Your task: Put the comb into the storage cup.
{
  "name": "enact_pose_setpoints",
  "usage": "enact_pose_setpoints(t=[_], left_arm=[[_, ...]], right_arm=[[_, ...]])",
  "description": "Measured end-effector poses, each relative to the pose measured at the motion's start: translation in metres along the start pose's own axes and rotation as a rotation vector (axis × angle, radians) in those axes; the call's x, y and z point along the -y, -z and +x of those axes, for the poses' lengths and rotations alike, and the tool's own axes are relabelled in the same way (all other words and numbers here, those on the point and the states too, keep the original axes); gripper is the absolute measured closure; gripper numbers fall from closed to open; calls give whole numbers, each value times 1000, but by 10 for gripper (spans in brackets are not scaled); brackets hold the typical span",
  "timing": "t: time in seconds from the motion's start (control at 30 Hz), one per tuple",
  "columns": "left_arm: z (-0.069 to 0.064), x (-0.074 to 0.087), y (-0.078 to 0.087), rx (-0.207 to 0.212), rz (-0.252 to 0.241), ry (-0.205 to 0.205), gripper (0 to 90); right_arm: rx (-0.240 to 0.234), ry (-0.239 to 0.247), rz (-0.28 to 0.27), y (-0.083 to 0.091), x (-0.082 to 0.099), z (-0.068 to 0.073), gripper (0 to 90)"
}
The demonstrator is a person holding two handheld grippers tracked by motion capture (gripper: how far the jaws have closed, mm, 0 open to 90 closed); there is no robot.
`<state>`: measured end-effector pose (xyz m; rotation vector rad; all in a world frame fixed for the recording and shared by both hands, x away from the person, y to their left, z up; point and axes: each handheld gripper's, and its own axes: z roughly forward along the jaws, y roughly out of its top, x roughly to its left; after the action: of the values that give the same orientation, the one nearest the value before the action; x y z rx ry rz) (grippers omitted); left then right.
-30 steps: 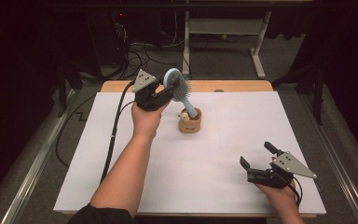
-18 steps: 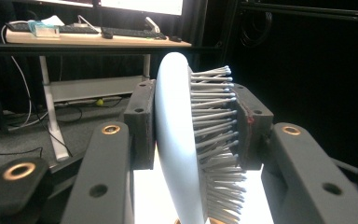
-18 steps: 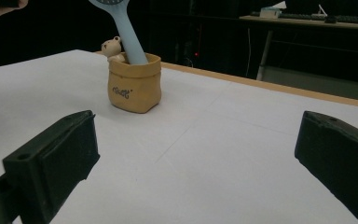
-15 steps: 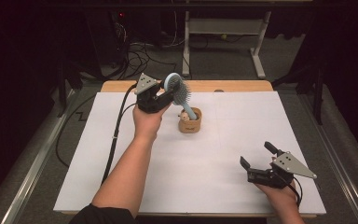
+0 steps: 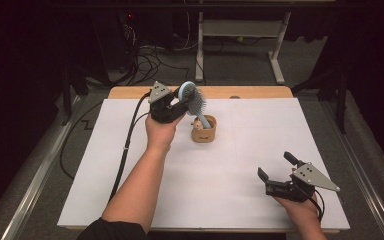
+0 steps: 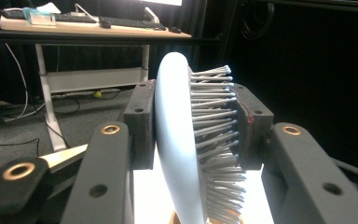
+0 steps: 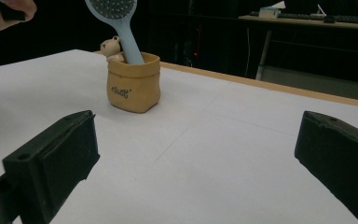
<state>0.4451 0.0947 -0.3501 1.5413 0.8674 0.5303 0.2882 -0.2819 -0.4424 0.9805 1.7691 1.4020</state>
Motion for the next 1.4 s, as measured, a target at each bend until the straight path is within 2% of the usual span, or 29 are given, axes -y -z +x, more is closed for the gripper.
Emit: enact_pose_setpoints(t=[0.73, 1.13, 1.4], left_arm=[[6, 9, -2, -14, -3, 23, 555], [10, 11, 0, -35, 11, 9, 495], [11, 10, 2, -42, 30, -23, 457]], right_arm=[[0, 1, 0, 0, 0, 0, 0], [2, -2, 0, 1, 0, 0, 0], [0, -3, 2, 0, 0, 0, 0]])
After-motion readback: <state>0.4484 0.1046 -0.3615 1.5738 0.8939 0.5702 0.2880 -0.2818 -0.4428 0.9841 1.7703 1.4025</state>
